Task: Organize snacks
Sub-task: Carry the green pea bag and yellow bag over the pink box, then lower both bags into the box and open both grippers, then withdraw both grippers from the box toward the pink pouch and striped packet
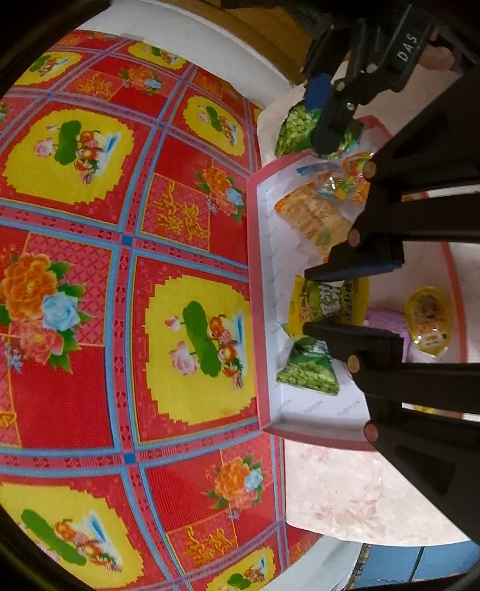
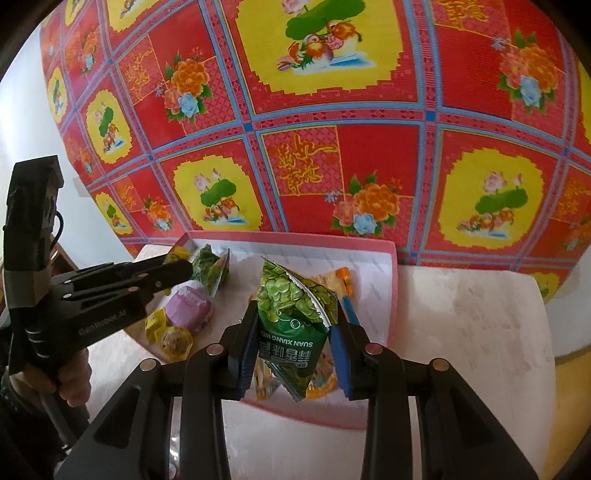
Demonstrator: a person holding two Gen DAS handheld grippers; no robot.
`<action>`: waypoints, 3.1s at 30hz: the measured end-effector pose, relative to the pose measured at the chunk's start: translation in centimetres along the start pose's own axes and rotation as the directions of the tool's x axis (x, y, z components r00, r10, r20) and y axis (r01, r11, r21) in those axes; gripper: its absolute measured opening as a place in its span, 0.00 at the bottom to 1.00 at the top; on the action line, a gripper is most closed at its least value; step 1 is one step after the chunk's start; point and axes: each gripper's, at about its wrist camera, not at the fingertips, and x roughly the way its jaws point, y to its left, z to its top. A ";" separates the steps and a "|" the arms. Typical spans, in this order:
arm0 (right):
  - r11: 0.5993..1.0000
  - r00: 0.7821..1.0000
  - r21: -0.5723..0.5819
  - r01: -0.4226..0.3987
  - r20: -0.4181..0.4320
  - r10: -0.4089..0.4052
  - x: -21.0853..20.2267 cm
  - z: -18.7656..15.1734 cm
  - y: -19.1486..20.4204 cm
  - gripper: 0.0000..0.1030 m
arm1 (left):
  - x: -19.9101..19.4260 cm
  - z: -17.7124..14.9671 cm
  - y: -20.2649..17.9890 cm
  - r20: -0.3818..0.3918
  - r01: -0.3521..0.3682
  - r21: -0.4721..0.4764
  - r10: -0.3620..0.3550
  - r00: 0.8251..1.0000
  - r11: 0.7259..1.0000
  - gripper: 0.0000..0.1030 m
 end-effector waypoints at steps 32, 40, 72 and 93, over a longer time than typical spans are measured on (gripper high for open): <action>1.000 0.999 -0.018 -0.011 -0.034 0.010 7.2 2.5 -0.5 0.35 | 7.5 1.0 -0.7 -0.033 -0.029 -0.015 0.029 0.999 0.999 0.23; 1.000 0.999 0.007 -0.014 -0.034 0.015 7.9 2.3 -0.7 0.35 | 8.4 0.4 -0.8 -0.027 -0.036 -0.010 0.036 0.999 0.999 0.23; 1.000 0.999 0.026 0.016 -0.037 -0.015 8.9 1.9 -0.8 0.42 | 8.6 -0.4 0.2 -0.047 -0.024 -0.013 0.024 0.999 1.000 0.39; 0.998 0.999 0.035 0.049 0.009 -0.049 4.6 2.2 0.0 0.59 | 3.9 0.3 -0.1 -0.044 -0.068 -0.042 0.066 0.997 0.997 0.60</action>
